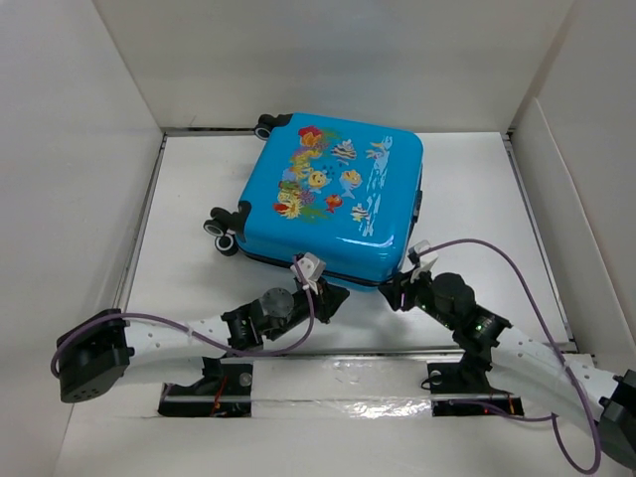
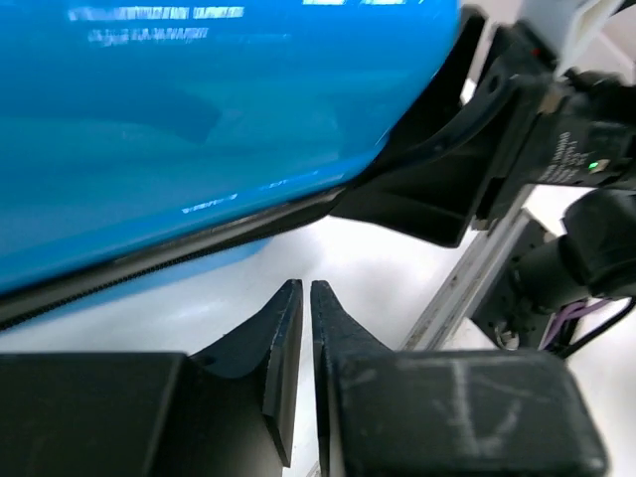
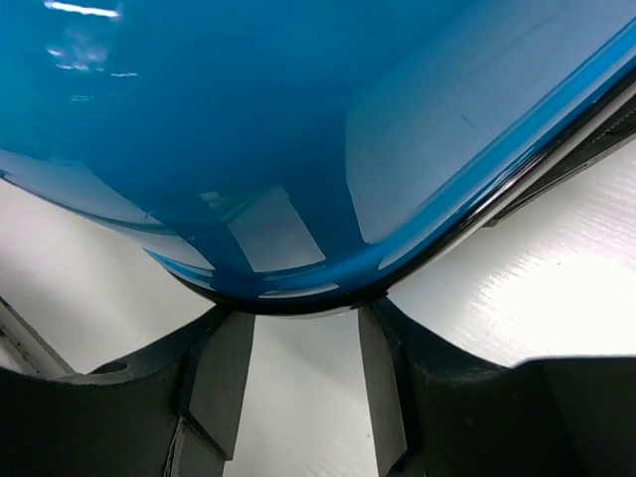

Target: Pack the luggage

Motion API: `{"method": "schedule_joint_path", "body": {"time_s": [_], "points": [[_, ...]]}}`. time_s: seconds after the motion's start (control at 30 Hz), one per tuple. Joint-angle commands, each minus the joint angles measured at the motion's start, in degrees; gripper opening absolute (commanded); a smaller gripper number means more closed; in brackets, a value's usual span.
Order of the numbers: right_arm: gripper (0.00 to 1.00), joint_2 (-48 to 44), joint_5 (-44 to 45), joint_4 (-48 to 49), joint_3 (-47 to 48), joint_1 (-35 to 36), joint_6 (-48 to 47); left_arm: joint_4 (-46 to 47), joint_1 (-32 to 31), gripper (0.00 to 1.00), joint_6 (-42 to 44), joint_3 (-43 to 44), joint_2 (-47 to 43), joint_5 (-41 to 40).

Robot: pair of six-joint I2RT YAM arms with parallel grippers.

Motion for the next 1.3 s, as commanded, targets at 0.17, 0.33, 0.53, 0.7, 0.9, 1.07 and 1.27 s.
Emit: {"method": "schedule_joint_path", "body": {"time_s": [0.17, 0.33, 0.53, 0.7, 0.9, 1.07, 1.27], "points": [[0.47, 3.35, 5.12, 12.52, 1.64, -0.02, -3.68, 4.45, 4.22, 0.08, -2.40, 0.74, 5.78, 0.84], [0.34, 1.16, 6.08, 18.76, -1.17, -0.02, -3.33, 7.26, 4.83, 0.07, -2.40, 1.97, 10.62, 0.84], [0.15, 3.87, 6.08, 23.16, -1.35, -0.02, -3.59, 8.75, 4.83, 0.07, -2.31, 4.17, 13.17, -1.17], [0.00, 5.28, 6.08, 26.76, -2.40, -0.02, -2.19, 9.89, 5.36, 0.06, -2.83, 5.58, 14.41, -3.20], [0.00, 2.65, 3.81, 26.69, -4.25, 2.17, 1.85, 12.88, 8.60, 0.04, -5.30, 7.77, 17.92, -4.34], [0.00, 2.65, 5.55, 12.55, -0.23, 13.41, 5.46, 13.85, 10.80, 0.02, -5.38, 13.39, 21.87, -3.47], [0.00, 11.77, 9.07, 0.41, 8.30, 25.27, 8.63, 12.80, 10.81, 0.01, -5.21, 20.16, 26.18, -0.13]]}}
